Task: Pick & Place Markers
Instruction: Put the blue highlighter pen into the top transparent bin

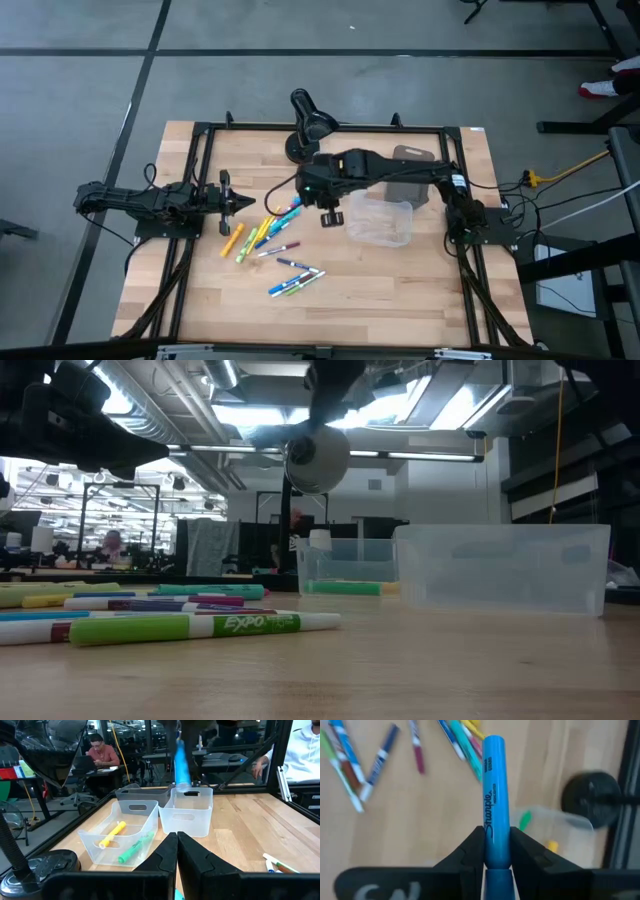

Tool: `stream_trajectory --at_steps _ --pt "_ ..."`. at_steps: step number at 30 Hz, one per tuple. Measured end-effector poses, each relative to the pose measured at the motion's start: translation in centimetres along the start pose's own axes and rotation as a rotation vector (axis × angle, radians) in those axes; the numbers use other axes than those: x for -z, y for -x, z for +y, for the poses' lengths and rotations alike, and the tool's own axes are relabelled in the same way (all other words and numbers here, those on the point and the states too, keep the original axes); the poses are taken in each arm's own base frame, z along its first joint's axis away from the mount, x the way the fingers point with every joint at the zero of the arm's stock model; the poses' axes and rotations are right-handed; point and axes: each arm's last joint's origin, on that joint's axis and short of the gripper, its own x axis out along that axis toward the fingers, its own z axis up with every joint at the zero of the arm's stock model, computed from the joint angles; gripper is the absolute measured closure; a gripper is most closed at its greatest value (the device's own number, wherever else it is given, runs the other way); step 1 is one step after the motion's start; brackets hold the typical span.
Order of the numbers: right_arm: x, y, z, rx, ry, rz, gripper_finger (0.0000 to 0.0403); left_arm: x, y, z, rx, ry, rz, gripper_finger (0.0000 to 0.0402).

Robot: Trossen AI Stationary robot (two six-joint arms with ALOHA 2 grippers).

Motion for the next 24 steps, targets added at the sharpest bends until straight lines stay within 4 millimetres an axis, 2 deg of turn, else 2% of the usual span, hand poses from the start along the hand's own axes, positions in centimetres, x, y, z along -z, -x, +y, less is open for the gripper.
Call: stream_trajectory --at_steps 11,24 --pt "2.5 -0.2 -2.5 0.097 -0.073 0.218 0.0326 0.0 0.0 0.0 0.0 0.0 0.001 0.0395" --pt "2.7 -0.2 -3.6 0.189 -0.12 0.23 0.0332 0.0 0.0 0.0 0.0 0.0 0.0 0.0395"
